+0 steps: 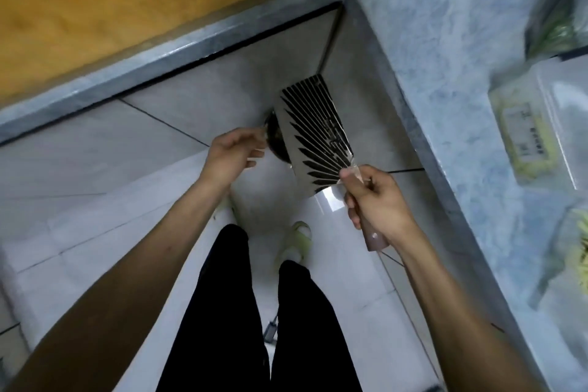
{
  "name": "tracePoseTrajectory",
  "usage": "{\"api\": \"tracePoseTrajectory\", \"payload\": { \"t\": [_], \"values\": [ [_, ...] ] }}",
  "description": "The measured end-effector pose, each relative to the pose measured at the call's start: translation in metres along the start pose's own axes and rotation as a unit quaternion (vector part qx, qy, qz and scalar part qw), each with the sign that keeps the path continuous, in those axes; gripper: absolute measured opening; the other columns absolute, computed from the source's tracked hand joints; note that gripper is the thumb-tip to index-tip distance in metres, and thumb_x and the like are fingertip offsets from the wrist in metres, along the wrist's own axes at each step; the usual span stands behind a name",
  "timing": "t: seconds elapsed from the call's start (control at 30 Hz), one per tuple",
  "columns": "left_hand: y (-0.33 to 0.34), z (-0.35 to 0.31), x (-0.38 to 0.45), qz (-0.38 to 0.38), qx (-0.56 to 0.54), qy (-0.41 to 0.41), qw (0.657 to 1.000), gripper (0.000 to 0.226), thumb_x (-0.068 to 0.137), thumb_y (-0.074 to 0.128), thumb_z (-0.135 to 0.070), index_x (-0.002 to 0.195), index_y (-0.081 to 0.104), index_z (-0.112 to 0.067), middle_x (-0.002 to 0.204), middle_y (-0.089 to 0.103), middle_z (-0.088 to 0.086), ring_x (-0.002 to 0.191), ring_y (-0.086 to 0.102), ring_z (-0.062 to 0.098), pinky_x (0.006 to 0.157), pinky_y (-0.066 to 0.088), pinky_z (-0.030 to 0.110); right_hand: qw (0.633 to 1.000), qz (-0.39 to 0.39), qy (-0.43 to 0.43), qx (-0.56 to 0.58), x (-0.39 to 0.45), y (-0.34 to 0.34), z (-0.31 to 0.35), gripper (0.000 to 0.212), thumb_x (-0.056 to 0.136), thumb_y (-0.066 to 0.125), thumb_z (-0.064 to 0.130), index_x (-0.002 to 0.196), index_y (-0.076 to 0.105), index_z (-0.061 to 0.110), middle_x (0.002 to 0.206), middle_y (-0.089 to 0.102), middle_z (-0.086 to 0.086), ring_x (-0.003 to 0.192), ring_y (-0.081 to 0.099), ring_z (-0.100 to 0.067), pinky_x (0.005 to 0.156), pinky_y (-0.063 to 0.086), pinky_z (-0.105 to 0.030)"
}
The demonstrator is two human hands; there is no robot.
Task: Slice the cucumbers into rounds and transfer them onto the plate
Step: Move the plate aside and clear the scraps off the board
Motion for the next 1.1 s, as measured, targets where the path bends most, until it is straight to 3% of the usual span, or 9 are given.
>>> {"api": "tracePoseTrajectory", "payload": {
  "t": [0.3,0.43,0.67,0.9,1.1],
  "values": [
    [-0.09,-0.06,-0.065,-0.066,-0.054,0.036,0.996,0.019,0.096,0.054,-0.01,0.102,0.071,-0.015,0.093,0.073,0.006,0.078,0.062,0.017,0.068,0.046,0.027,0.998,0.019,-0.053,0.024,-0.03,0.068,0.078,0.031,0.099,0.059,0.024,0.086,0.05,-0.002,0.059,0.047,-0.017,0.035,0.041,-0.022,0.039,0.036,-0.024],
    [-0.132,-0.096,-0.066,-0.063,-0.045,0.053,0.996,0.017,0.097,0.055,-0.013,0.105,0.07,-0.014,0.094,0.073,0.004,0.076,0.064,0.014,0.065,0.048,0.024,0.997,0.029,-0.059,0.037,-0.023,0.117,0.12,0.025,0.099,0.06,0.026,0.082,0.054,0.009,0.056,0.05,-0.01,0.036,0.042,-0.021,0.04,0.037,-0.025],
    [-0.184,-0.147,-0.066,-0.062,-0.002,0.095,0.994,0.015,0.097,0.057,-0.013,0.098,0.069,-0.021,0.082,0.072,-0.006,0.065,0.063,0.003,0.057,0.048,0.015,0.994,0.052,-0.094,0.026,-0.002,0.178,0.199,0.023,0.1,0.058,0.029,0.086,0.057,0.012,0.056,0.054,-0.006,0.038,0.046,-0.018,0.039,0.039,-0.023],
    [-0.205,-0.191,-0.05,-0.087,-0.029,0.098,0.991,0.015,0.099,0.056,-0.018,0.103,0.07,-0.02,0.089,0.072,-0.004,0.069,0.063,0.003,0.057,0.047,0.016,0.986,0.074,-0.149,-0.003,0.061,0.189,0.262,0.034,0.101,0.055,0.035,0.079,0.054,0.01,0.058,0.056,-0.008,0.044,0.051,-0.021,0.042,0.044,-0.028],
    [-0.206,-0.221,-0.016,-0.133,-0.055,0.091,0.985,0.015,0.098,0.056,-0.016,0.102,0.07,-0.017,0.088,0.073,0.001,0.068,0.06,0.01,0.057,0.045,0.018,0.985,0.07,-0.15,-0.055,0.146,0.184,0.305,0.037,0.099,0.055,0.043,0.088,0.059,0.008,0.06,0.06,-0.007,0.048,0.056,-0.02,0.045,0.047,-0.03]
  ]
}}
Point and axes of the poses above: each hand's wrist, its own x-axis towards the middle knuckle, its own y-axis out of the palm, z = x × y, the point moved 1 cm from there along x, towards the middle knuckle
